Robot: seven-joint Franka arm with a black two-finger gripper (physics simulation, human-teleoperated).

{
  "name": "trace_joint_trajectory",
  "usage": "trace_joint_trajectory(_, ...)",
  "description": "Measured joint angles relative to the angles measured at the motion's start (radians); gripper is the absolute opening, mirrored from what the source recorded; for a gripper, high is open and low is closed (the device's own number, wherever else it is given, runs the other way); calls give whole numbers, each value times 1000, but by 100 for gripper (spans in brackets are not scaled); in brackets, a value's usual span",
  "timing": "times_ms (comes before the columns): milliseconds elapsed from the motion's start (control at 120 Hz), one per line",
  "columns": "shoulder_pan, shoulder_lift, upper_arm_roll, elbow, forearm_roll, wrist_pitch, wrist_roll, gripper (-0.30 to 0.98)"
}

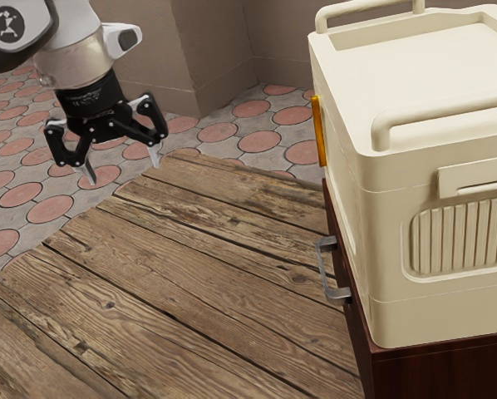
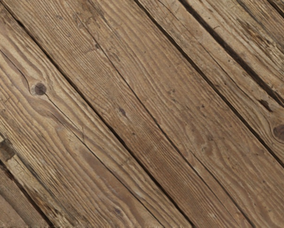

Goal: Pull the drawer handle with one arm to open the drawer

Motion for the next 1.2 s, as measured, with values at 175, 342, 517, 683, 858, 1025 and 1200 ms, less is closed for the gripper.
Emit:
trace_joint_trajectory(175,-5,15,-1,-16,1,-14,-36,69)
trace_joint_trajectory(342,-23,2,-5,-160,-133,101,-56,62)
trace_joint_trajectory(517,-16,-5,-19,-191,-272,170,-67,55)
trace_joint_trajectory(683,-28,-16,-42,-268,-376,240,-21,49)
trace_joint_trajectory(858,-36,10,-85,-315,-486,343,55,36)
trace_joint_trajectory(1025,-32,44,-91,-332,-573,411,121,27)
trace_joint_trajectory(1200,-24,62,-98,-356,-645,472,190,26)
